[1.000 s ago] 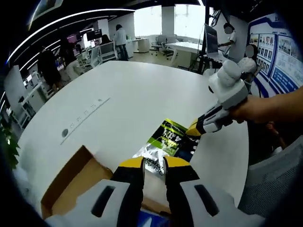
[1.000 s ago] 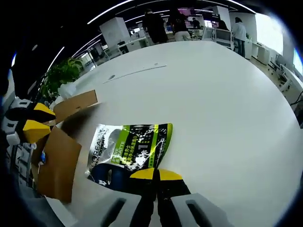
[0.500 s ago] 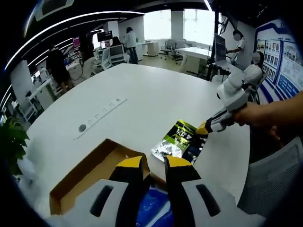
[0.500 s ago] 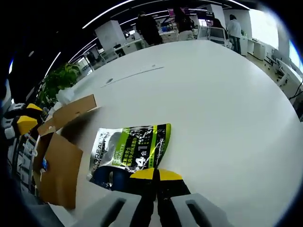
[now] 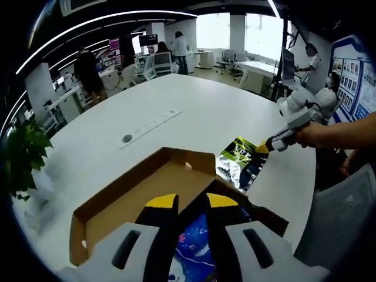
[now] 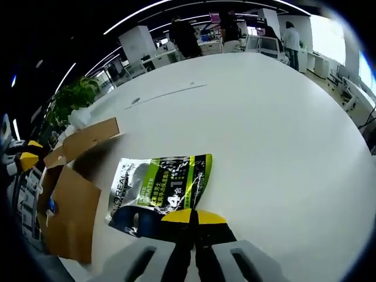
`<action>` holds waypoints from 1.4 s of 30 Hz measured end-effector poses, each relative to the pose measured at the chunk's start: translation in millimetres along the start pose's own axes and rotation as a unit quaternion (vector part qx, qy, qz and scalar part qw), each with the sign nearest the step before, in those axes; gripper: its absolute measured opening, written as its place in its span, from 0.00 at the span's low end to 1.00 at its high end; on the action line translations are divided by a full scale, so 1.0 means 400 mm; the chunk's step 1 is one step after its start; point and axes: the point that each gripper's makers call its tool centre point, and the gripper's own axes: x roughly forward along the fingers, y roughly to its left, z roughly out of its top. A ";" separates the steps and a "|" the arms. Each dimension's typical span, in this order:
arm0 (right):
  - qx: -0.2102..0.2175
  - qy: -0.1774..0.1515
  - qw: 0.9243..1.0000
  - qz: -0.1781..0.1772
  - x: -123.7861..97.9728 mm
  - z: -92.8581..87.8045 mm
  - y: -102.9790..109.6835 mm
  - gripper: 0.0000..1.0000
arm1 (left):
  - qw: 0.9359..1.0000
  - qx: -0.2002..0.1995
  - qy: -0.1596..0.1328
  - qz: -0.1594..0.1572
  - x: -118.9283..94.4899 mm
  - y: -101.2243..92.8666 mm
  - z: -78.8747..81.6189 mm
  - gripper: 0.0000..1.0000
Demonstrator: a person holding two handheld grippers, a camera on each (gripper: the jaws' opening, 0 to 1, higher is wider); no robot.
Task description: Operate the shoe box by opening the lid, removing the specified soft item, and placing it in the target area until the item is outside and the box remains undamaged.
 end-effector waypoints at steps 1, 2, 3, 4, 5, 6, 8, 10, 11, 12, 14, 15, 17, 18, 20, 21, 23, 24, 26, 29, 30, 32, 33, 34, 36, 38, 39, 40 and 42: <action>-0.004 0.000 1.000 0.000 0.000 0.002 0.000 0.00 | 1.000 -0.003 0.001 0.003 -0.007 0.008 -0.009 0.17; -0.005 0.000 1.000 -0.001 0.000 0.005 0.001 0.00 | 1.000 -0.008 0.003 0.008 -0.019 0.017 -0.021 0.17; -0.005 0.000 1.000 -0.001 0.001 0.008 0.001 0.00 | 1.000 -0.009 0.003 0.012 -0.027 0.024 -0.030 0.17; -0.006 -0.002 1.000 -0.002 0.002 0.011 0.002 0.00 | 1.000 -0.012 0.003 0.015 -0.034 0.031 -0.038 0.17; -0.007 -0.003 1.000 -0.004 0.003 0.015 0.002 0.00 | 1.000 -0.017 0.005 0.021 -0.045 0.041 -0.050 0.17; -0.007 -0.003 1.000 -0.004 0.004 0.016 0.002 0.00 | 1.000 -0.019 0.006 0.022 -0.052 0.046 -0.059 0.17; -0.007 -0.002 1.000 -0.004 0.006 0.018 0.002 0.00 | 0.999 -0.027 0.009 0.030 -0.070 0.061 -0.082 0.17; -0.009 -0.002 1.000 -0.005 0.010 0.019 0.000 0.00 | 0.999 -0.031 0.011 0.036 -0.083 0.074 -0.099 0.17; -0.014 0.000 1.000 -0.005 0.012 0.018 -0.001 0.00 | 0.999 -0.034 0.015 0.040 -0.093 0.082 -0.113 0.17; -0.020 0.002 1.000 -0.004 0.013 0.020 -0.001 0.00 | 0.998 -0.035 0.016 0.041 -0.099 0.087 -0.120 0.17; -0.021 0.000 1.000 -0.004 0.014 0.026 -0.002 0.00 | 0.998 -0.039 0.018 0.046 -0.115 0.099 -0.137 0.17; -0.023 0.001 1.000 -0.005 0.014 0.027 -0.002 0.00 | 0.998 -0.041 0.018 0.048 -0.121 0.104 -0.143 0.18; -0.030 0.004 1.000 -0.005 0.013 0.028 0.000 0.00 | 0.997 -0.051 0.019 0.052 -0.136 0.117 -0.160 0.18; -0.041 0.003 0.999 -0.007 0.015 0.031 -0.002 0.00 | 0.997 -0.054 0.020 0.054 -0.143 0.123 -0.169 0.18; -0.055 0.007 0.998 -0.007 0.015 0.030 0.000 0.00 | 0.996 -0.056 0.024 0.059 -0.154 0.134 -0.185 0.18; -0.059 0.009 0.998 -0.006 0.014 0.028 0.000 0.00 | 0.996 -0.056 0.025 0.060 -0.158 0.137 -0.191 0.18; -0.068 0.009 0.998 -0.011 0.013 0.030 -0.006 0.00 | 0.996 -0.059 0.030 0.064 -0.167 0.143 -0.205 0.18; -0.067 0.011 0.998 -0.010 0.012 0.029 -0.006 0.00 | 0.995 -0.061 0.032 0.066 -0.171 0.147 -0.214 0.18; -0.070 0.013 0.997 -0.011 0.009 0.025 -0.006 0.00 | 0.995 -0.063 0.035 0.069 -0.176 0.153 -0.224 0.18; -0.081 0.011 0.996 -0.019 0.004 0.028 -0.016 0.00 | 0.994 -0.068 0.039 0.075 -0.186 0.159 -0.243 0.18; -0.082 0.010 0.996 -0.018 0.000 0.029 -0.014 0.02 | 0.994 -0.069 0.040 0.077 -0.189 0.161 -0.247 0.18; -0.084 0.005 0.996 -0.016 -0.008 0.035 -0.009 0.03 | 0.993 -0.074 0.040 0.079 -0.195 0.164 -0.255 0.18; -0.086 0.003 0.996 -0.017 -0.011 0.037 -0.008 0.04 | 0.993 -0.075 0.040 0.081 -0.196 0.165 -0.259 0.18; -0.088 0.001 0.996 -0.016 -0.014 0.040 -0.005 0.04 | 0.993 -0.077 0.042 0.083 -0.199 0.167 -0.263 0.19; -0.089 -0.002 0.996 -0.011 -0.020 0.044 0.003 0.05 | 0.992 -0.082 0.043 0.089 -0.206 0.170 -0.274 0.19; -0.093 -0.009 0.996 -0.007 -0.030 0.050 0.016 0.06 | 0.991 -0.084 0.044 0.093 -0.213 0.174 -0.282 0.19; -0.093 -0.013 0.996 -0.004 -0.036 0.053 0.023 0.06 | 0.991 -0.084 0.045 0.098 -0.217 0.178 -0.287 0.19; -0.093 -0.016 0.996 0.001 -0.039 0.054 0.030 0.06 | 0.990 -0.084 0.046 0.105 -0.222 0.183 -0.293 0.19; -0.092 -0.021 0.995 0.015 -0.046 0.057 0.050 0.07 | 0.988 -0.089 0.048 0.114 -0.237 0.194 -0.309 0.20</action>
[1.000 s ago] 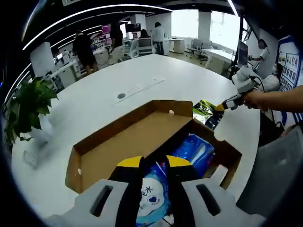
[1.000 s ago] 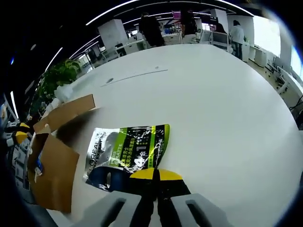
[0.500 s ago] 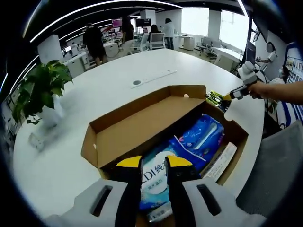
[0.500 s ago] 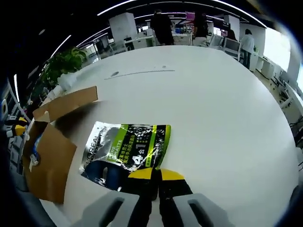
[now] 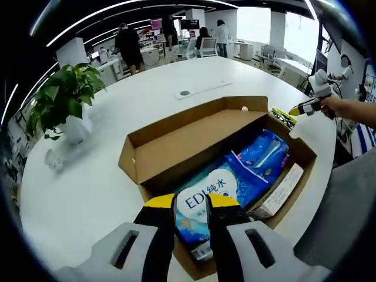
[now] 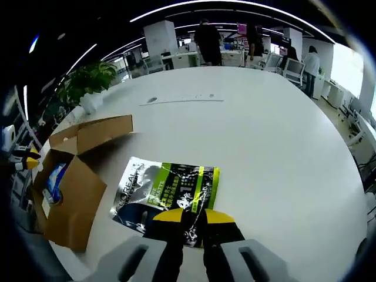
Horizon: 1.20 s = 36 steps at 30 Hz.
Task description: Operate the shoe box by opening the lid, removing the specified soft item, and placing it in the target area until the item is outside and the box remains undamaged.
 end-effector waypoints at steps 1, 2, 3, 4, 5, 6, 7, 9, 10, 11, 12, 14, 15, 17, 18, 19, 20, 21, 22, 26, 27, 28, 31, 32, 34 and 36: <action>-0.001 -0.001 1.000 0.005 -0.003 0.001 0.008 0.07 | 1.000 -0.007 -0.001 0.000 -0.004 0.003 -0.004 0.20; -0.007 -0.003 1.000 0.012 -0.010 0.002 0.022 0.07 | 1.000 -0.011 -0.002 0.000 -0.007 0.005 -0.007 0.20; -0.014 -0.003 1.000 0.014 -0.014 0.002 0.028 0.08 | 1.000 -0.014 -0.002 0.001 -0.012 0.009 -0.013 0.21; -0.016 -0.003 1.000 0.016 -0.019 0.002 0.035 0.09 | 1.000 -0.015 -0.002 0.003 -0.014 0.013 -0.017 0.21; -0.016 -0.004 1.000 0.018 -0.023 0.002 0.039 0.10 | 1.000 -0.016 0.000 0.006 -0.017 0.018 -0.025 0.21; -0.017 -0.006 1.000 0.023 -0.027 0.003 0.047 0.10 | 1.000 -0.017 0.001 0.007 -0.019 0.022 -0.031 0.22; -0.016 -0.007 1.000 0.026 -0.028 0.004 0.051 0.10 | 1.000 -0.020 0.003 0.008 -0.021 0.026 -0.038 0.22; -0.019 -0.009 0.999 0.031 -0.034 0.003 0.063 0.11 | 0.999 -0.030 0.003 0.010 -0.024 0.033 -0.052 0.22; -0.027 -0.009 0.999 0.034 -0.038 0.001 0.073 0.12 | 0.999 -0.034 0.004 0.012 -0.026 0.037 -0.060 0.22; -0.030 -0.009 0.999 0.036 -0.042 0.000 0.080 0.13 | 0.999 -0.035 0.005 0.015 -0.027 0.040 -0.066 0.22; -0.030 -0.011 0.999 0.042 -0.048 0.001 0.092 0.13 | 0.999 -0.035 0.008 0.017 -0.028 0.043 -0.075 0.22; -0.025 -0.015 0.998 0.051 -0.058 0.006 0.110 0.14 | 0.999 -0.038 0.009 0.020 -0.029 0.046 -0.087 0.22; -0.026 -0.018 0.998 0.058 -0.065 0.012 0.124 0.14 | 0.999 -0.044 0.012 0.021 -0.029 0.047 -0.096 0.22; -0.031 -0.025 0.997 0.066 -0.079 0.023 0.147 0.15 | 0.998 -0.050 0.015 0.022 -0.028 0.048 -0.109 0.22; -0.034 -0.027 0.997 0.071 -0.084 0.027 0.158 0.15 | 0.998 -0.052 0.016 0.023 -0.027 0.048 -0.114 0.21; -0.036 -0.029 0.996 0.079 -0.092 0.032 0.174 0.15 | 0.998 -0.055 0.018 0.024 -0.027 0.049 -0.120 0.21; -0.037 -0.030 0.995 0.083 -0.097 0.034 0.184 0.15 | 0.998 -0.057 0.019 0.025 -0.027 0.048 -0.123 0.21; -0.039 -0.031 0.995 0.089 -0.103 0.036 0.199 0.15 | 0.998 -0.060 0.019 0.025 -0.026 0.046 -0.126 0.21; -0.038 -0.031 0.994 0.094 -0.106 0.037 0.209 0.15 | 0.998 -0.061 0.019 0.026 -0.025 0.046 -0.129 0.21; -0.048 -0.032 0.992 0.112 -0.116 0.034 0.262 0.15 | 0.997 -0.070 0.027 0.032 -0.022 0.047 -0.148 0.20; -0.049 -0.032 0.992 0.115 -0.117 0.034 0.271 0.15 | 0.997 -0.070 0.028 0.033 -0.022 0.048 -0.150 0.20; -0.050 -0.033 0.991 0.121 -0.120 0.035 0.286 0.15 | 0.996 -0.071 0.030 0.035 -0.024 0.046 -0.155 0.19; -0.056 -0.036 0.989 0.133 -0.126 0.037 0.319 0.16 | 0.996 -0.075 0.034 0.040 -0.026 0.047 -0.169 0.18; -0.059 -0.036 0.988 0.137 -0.127 0.038 0.327 0.16 | 0.995 -0.077 0.037 0.043 -0.028 0.046 -0.176 0.17; -0.060 -0.037 0.987 0.142 -0.126 0.041 0.342 0.16 | 0.995 -0.079 0.041 0.046 -0.030 0.046 -0.186 0.14; -0.063 -0.038 0.986 0.151 -0.124 0.046 0.362 0.16 | 0.993 -0.100 0.037 0.042 -0.030 0.040 -0.188 0.12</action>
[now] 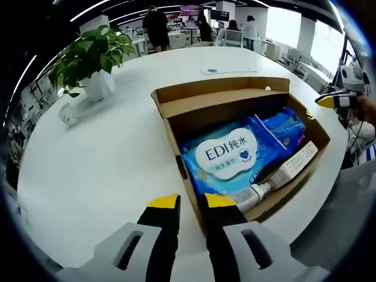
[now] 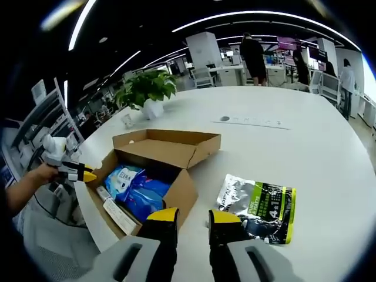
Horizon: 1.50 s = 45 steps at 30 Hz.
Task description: Operate the shoe box by opening the lid, removing the specified soft item, and placing it in the target area until the item is outside and the box remains undamaged.
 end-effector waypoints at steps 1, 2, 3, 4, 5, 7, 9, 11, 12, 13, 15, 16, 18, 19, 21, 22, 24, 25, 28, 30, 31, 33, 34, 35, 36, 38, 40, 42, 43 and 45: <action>-0.001 -0.001 1.000 0.003 0.005 0.003 0.009 0.16 | 1.000 0.000 -0.001 0.000 0.000 -0.002 0.002 0.11; -0.001 -0.002 1.000 0.006 0.009 0.005 0.016 0.16 | 1.000 -0.001 -0.001 0.000 0.001 -0.004 0.002 0.09; 0.000 -0.002 1.000 0.010 0.012 0.007 0.023 0.16 | 1.000 -0.002 0.000 0.000 0.001 -0.007 0.002 0.08; 0.001 -0.004 1.000 0.015 0.016 0.011 0.037 0.16 | 1.000 -0.001 0.003 0.006 0.003 -0.008 0.001 0.07; 0.000 -0.004 1.000 0.018 0.019 0.013 0.046 0.16 | 1.000 0.003 0.004 0.010 0.003 -0.009 0.001 0.07; -0.004 -0.003 1.000 0.027 0.030 0.014 0.068 0.17 | 1.000 0.000 0.007 0.014 0.003 -0.007 0.001 0.07; -0.007 -0.002 0.999 0.034 0.040 0.015 0.087 0.17 | 1.000 -0.015 0.008 0.017 0.004 -0.004 -0.001 0.06; -0.013 0.001 0.999 0.043 0.050 0.014 0.109 0.18 | 0.999 -0.029 0.006 0.017 0.004 -0.003 -0.001 0.06; -0.015 0.003 0.999 0.047 0.056 0.013 0.119 0.18 | 0.999 -0.031 0.006 0.018 0.004 -0.003 -0.002 0.06; -0.017 0.005 0.998 0.052 0.061 0.011 0.129 0.18 | 0.999 -0.033 0.005 0.018 0.004 -0.003 -0.002 0.05; -0.021 0.009 0.998 0.059 0.073 0.007 0.146 0.19 | 0.999 -0.039 0.004 0.019 0.004 -0.002 -0.002 0.05; -0.023 0.011 0.998 0.062 0.077 0.005 0.153 0.19 | 0.999 -0.042 0.004 0.020 0.004 -0.001 -0.002 0.05; -0.027 0.015 0.997 0.070 0.087 0.002 0.173 0.19 | 0.999 -0.046 0.003 0.022 0.004 -0.002 -0.002 0.05; -0.029 0.016 0.997 0.073 0.092 0.000 0.180 0.19 | 0.999 -0.047 0.003 0.024 0.004 -0.002 -0.002 0.04; -0.033 0.021 0.996 0.080 0.105 -0.002 0.201 0.19 | 0.998 -0.048 0.002 0.028 0.005 -0.001 -0.002 0.04; -0.034 0.021 0.996 0.082 0.108 -0.002 0.205 0.19 | 0.998 -0.048 0.002 0.029 0.005 0.000 -0.002 0.04; -0.041 0.025 0.995 0.087 0.119 -0.004 0.223 0.19 | 0.998 -0.052 0.003 0.031 0.006 0.000 -0.003 0.04; -0.045 0.027 0.995 0.089 0.125 -0.005 0.230 0.19 | 0.998 -0.055 0.004 0.032 0.005 0.000 -0.003 0.04; -0.049 0.036 0.993 0.099 0.147 -0.012 0.255 0.19 | 0.998 -0.060 0.006 0.034 0.006 0.000 -0.004 0.03; -0.054 0.040 0.992 0.103 0.156 -0.014 0.266 0.19 | 0.997 -0.064 0.008 0.038 0.006 0.000 -0.005 0.03; -0.055 0.044 0.992 0.105 0.163 -0.018 0.273 0.19 | 0.997 -0.064 0.009 0.039 0.006 0.000 -0.005 0.03; -0.057 0.047 0.991 0.110 0.173 -0.020 0.285 0.19 | 0.997 -0.062 0.011 0.042 0.007 0.000 -0.006 0.03; -0.059 0.049 0.991 0.111 0.177 -0.022 0.288 0.19 | 0.997 -0.063 0.011 0.042 0.006 0.001 -0.006 0.03; -0.060 0.052 0.990 0.113 0.184 -0.025 0.294 0.19 | 0.997 -0.066 0.011 0.042 0.007 0.001 -0.007 0.03; -0.062 0.053 0.990 0.115 0.189 -0.026 0.298 0.19 | 0.997 -0.068 0.011 0.041 0.007 0.001 -0.007 0.03; -0.063 0.058 0.989 0.117 0.201 -0.032 0.304 0.19 | 0.997 -0.071 0.012 0.041 0.006 0.001 -0.007 0.03; -0.064 0.064 0.989 0.120 0.210 -0.038 0.312 0.19 | 0.997 -0.070 0.013 0.042 0.007 0.000 -0.007 0.03; -0.065 0.068 0.988 0.123 0.219 -0.044 0.321 0.18 | 0.997 -0.069 0.013 0.045 0.006 -0.001 -0.008 0.03; -0.065 0.072 0.987 0.125 0.222 -0.047 0.324 0.18 | 0.996 -0.069 0.013 0.046 0.005 -0.001 -0.008 0.03; -0.065 0.075 0.987 0.128 0.229 -0.052 0.331 0.18 | 0.996 -0.068 0.014 0.048 0.006 -0.001 -0.008 0.03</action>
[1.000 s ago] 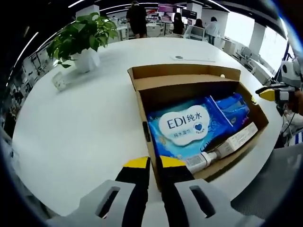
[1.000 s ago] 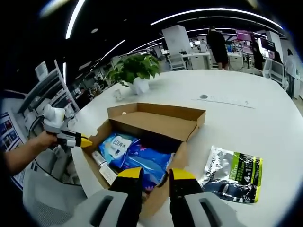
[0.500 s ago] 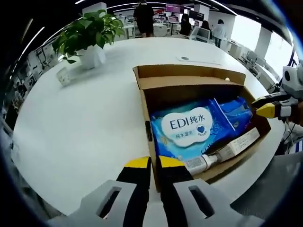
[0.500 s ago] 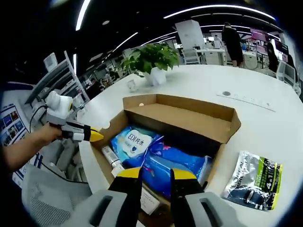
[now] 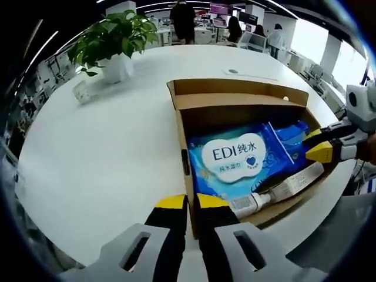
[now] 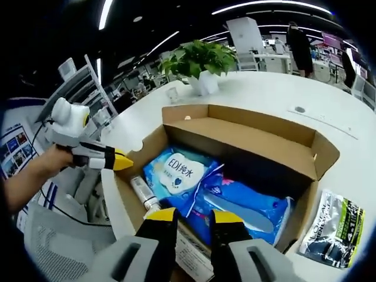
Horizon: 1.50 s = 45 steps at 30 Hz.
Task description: Operate the shoe box by opening the lid, removing the specified soft item, and placing it in the target area until the item is outside and the box remains undamaged.
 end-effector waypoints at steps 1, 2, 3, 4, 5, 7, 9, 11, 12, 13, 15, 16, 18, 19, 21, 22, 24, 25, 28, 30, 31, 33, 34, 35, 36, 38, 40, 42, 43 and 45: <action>-0.001 0.003 1.000 0.001 0.007 -0.003 0.003 0.18 | 1.000 0.000 0.000 0.000 0.000 0.000 0.000 0.03; -0.002 0.005 1.000 0.002 0.011 -0.004 0.005 0.18 | 1.000 -0.001 0.000 0.000 0.000 0.000 0.000 0.03; -0.003 0.006 1.000 0.003 0.016 -0.004 0.007 0.18 | 1.000 -0.002 0.000 0.000 0.001 0.000 0.000 0.03; -0.003 0.007 1.000 0.003 0.019 -0.004 0.008 0.18 | 1.000 -0.004 0.000 -0.001 0.001 0.001 0.000 0.03; -0.004 0.008 1.000 0.004 0.024 -0.004 0.009 0.18 | 1.000 -0.005 0.001 -0.001 0.001 0.001 0.000 0.03; -0.003 0.009 1.000 0.006 0.033 -0.002 0.009 0.18 | 1.000 -0.007 0.002 0.000 0.002 0.001 0.000 0.03; -0.003 0.011 1.000 0.006 0.040 -0.001 0.009 0.18 | 1.000 -0.007 0.001 0.002 0.003 0.001 -0.001 0.03; -0.003 0.013 1.000 0.006 0.048 -0.001 0.010 0.17 | 1.000 -0.008 0.002 0.002 0.003 0.001 -0.001 0.03; 0.000 0.014 1.000 0.008 0.054 0.000 0.012 0.17 | 1.000 -0.008 0.002 0.002 0.003 0.001 -0.001 0.03; 0.000 0.015 1.000 0.010 0.058 0.001 0.013 0.17 | 1.000 -0.009 0.002 0.002 0.003 0.001 -0.001 0.03; 0.000 0.017 1.000 0.010 0.066 0.003 0.016 0.16 | 1.000 -0.010 0.003 0.001 0.004 0.001 0.000 0.03; 0.001 0.018 1.000 0.011 0.071 0.004 0.018 0.16 | 1.000 -0.011 0.003 0.001 0.003 0.000 -0.001 0.03; 0.005 0.020 1.000 0.013 0.080 0.007 0.020 0.16 | 1.000 -0.012 0.004 0.001 0.004 0.000 -0.001 0.03; 0.005 0.020 1.000 0.013 0.081 0.008 0.020 0.15 | 1.000 -0.011 0.005 0.001 0.004 0.000 -0.002 0.03; 0.008 0.022 1.000 0.013 0.089 0.009 0.021 0.14 | 1.000 -0.011 0.006 0.001 0.004 0.000 -0.003 0.03; 0.009 0.024 1.000 0.012 0.094 0.010 0.021 0.14 | 1.000 -0.011 0.006 0.001 0.005 0.000 -0.003 0.03; 0.012 0.024 1.000 0.011 0.099 0.013 0.019 0.12 | 1.000 -0.010 0.007 0.001 0.005 -0.001 -0.004 0.03; 0.013 0.025 1.000 0.010 0.102 0.014 0.019 0.12 | 1.000 -0.010 0.008 0.002 0.005 -0.001 -0.004 0.03; 0.015 0.027 1.000 0.003 0.110 0.018 0.013 0.06 | 1.000 -0.010 0.008 0.002 0.006 0.000 -0.005 0.03; 0.021 0.027 0.999 -0.003 0.110 0.018 0.006 0.01 | 1.000 -0.013 0.007 0.002 0.006 0.000 -0.005 0.03; 0.020 0.028 0.999 -0.007 0.108 0.017 0.001 0.00 | 1.000 -0.013 0.007 0.001 0.005 -0.001 -0.005 0.03; 0.033 0.027 0.999 -0.003 0.106 0.018 0.004 0.00 | 1.000 -0.013 0.006 0.002 0.005 -0.001 -0.005 0.03; 0.031 0.026 0.999 -0.004 0.105 0.020 0.002 0.00 | 1.000 -0.013 0.007 0.002 0.005 -0.001 -0.005 0.03; 0.031 0.024 0.999 -0.005 0.103 0.022 0.003 0.00 | 1.000 -0.012 0.007 0.002 0.005 0.000 -0.005 0.03; 0.035 0.021 0.999 -0.005 0.098 0.025 0.005 0.00 | 1.000 -0.012 0.007 0.002 0.006 0.000 -0.005 0.03; 0.038 0.016 0.999 -0.004 0.088 0.034 0.008 0.00 | 1.000 -0.012 0.008 0.002 0.006 0.000 -0.005 0.03; 0.044 0.009 0.999 0.000 0.081 0.041 0.012 0.00 | 1.000 -0.011 0.008 0.002 0.006 0.000 -0.005 0.03; 0.047 0.004 0.999 0.001 0.074 0.046 0.015 0.00 | 1.000 -0.009 0.007 0.003 0.006 0.000 -0.004 0.03; 0.050 0.000 0.999 0.003 0.070 0.051 0.017 0.00 | 1.000 -0.009 0.007 0.003 0.006 0.000 -0.004 0.03; 0.049 -0.007 0.999 0.003 0.062 0.057 0.020 0.00 | 1.000 -0.009 0.007 0.002 0.005 0.000 -0.004 0.03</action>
